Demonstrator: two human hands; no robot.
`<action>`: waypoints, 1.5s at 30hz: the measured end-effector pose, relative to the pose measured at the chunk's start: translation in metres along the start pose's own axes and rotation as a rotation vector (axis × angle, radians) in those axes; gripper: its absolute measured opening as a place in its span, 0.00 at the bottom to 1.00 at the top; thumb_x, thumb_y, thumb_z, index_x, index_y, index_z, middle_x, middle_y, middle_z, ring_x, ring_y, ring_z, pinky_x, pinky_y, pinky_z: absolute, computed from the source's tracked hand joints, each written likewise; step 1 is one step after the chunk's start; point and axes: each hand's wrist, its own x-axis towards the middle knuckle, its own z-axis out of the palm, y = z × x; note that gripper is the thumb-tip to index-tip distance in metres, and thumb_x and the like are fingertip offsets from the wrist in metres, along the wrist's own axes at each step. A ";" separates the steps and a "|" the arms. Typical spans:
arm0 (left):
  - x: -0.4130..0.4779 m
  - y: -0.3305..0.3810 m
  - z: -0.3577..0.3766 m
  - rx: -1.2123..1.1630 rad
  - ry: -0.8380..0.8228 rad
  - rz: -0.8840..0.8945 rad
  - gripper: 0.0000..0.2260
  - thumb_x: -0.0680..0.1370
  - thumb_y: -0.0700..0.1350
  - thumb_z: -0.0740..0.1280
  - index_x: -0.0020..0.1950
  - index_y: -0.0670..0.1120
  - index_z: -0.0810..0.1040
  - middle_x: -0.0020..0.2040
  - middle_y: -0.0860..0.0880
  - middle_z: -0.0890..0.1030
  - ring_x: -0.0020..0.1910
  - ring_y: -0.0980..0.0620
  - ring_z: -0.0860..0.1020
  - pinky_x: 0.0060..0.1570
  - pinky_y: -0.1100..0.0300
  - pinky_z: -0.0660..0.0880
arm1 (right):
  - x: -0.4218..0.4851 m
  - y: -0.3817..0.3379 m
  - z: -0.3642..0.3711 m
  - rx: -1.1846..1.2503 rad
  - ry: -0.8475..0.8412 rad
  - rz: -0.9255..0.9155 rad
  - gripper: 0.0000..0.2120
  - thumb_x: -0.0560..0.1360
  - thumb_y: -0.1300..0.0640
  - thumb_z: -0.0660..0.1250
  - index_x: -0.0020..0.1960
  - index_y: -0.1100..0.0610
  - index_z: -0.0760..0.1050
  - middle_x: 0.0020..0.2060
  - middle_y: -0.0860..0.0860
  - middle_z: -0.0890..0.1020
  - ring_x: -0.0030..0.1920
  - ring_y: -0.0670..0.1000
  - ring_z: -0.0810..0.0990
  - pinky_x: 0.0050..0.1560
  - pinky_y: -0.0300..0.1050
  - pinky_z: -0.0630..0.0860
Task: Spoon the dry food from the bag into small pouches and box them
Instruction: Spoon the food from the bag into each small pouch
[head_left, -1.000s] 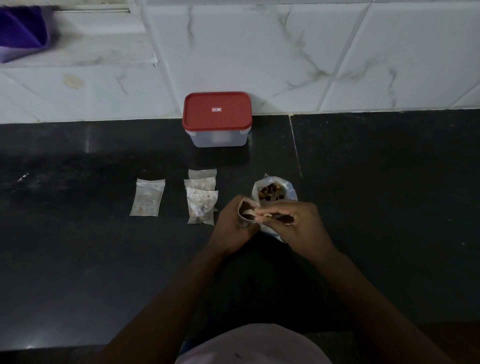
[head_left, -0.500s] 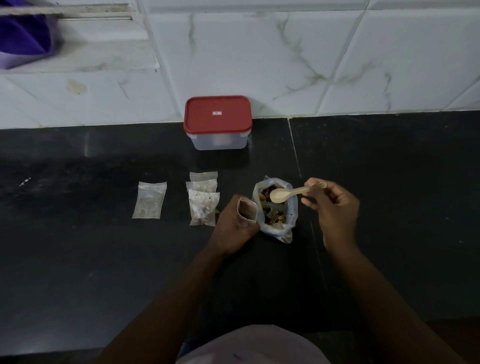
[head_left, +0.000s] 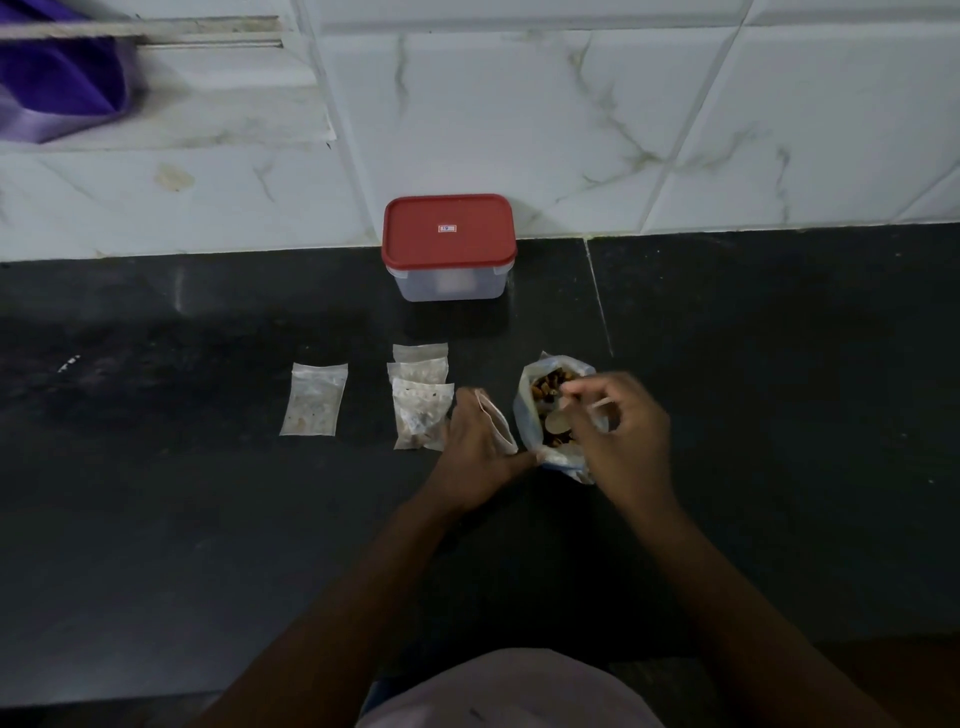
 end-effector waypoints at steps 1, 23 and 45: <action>-0.001 -0.001 0.000 0.005 0.004 0.024 0.29 0.66 0.54 0.82 0.49 0.59 0.62 0.51 0.46 0.73 0.48 0.47 0.76 0.43 0.54 0.78 | -0.006 -0.004 0.007 0.032 -0.057 0.014 0.08 0.74 0.62 0.74 0.51 0.51 0.83 0.49 0.42 0.83 0.51 0.41 0.82 0.51 0.36 0.79; -0.028 -0.025 -0.055 -0.411 -0.085 -0.068 0.12 0.77 0.45 0.72 0.60 0.50 0.78 0.54 0.49 0.85 0.56 0.47 0.83 0.56 0.47 0.80 | -0.029 -0.029 0.061 0.258 -0.205 0.253 0.06 0.76 0.59 0.75 0.46 0.47 0.84 0.43 0.40 0.87 0.47 0.39 0.85 0.48 0.31 0.79; -0.051 -0.050 -0.102 -0.625 0.127 -0.136 0.09 0.82 0.41 0.66 0.50 0.40 0.85 0.48 0.42 0.87 0.50 0.44 0.86 0.50 0.50 0.83 | -0.037 -0.040 0.101 0.385 -0.301 0.387 0.06 0.76 0.57 0.75 0.53 0.55 0.85 0.48 0.50 0.88 0.53 0.51 0.86 0.59 0.54 0.82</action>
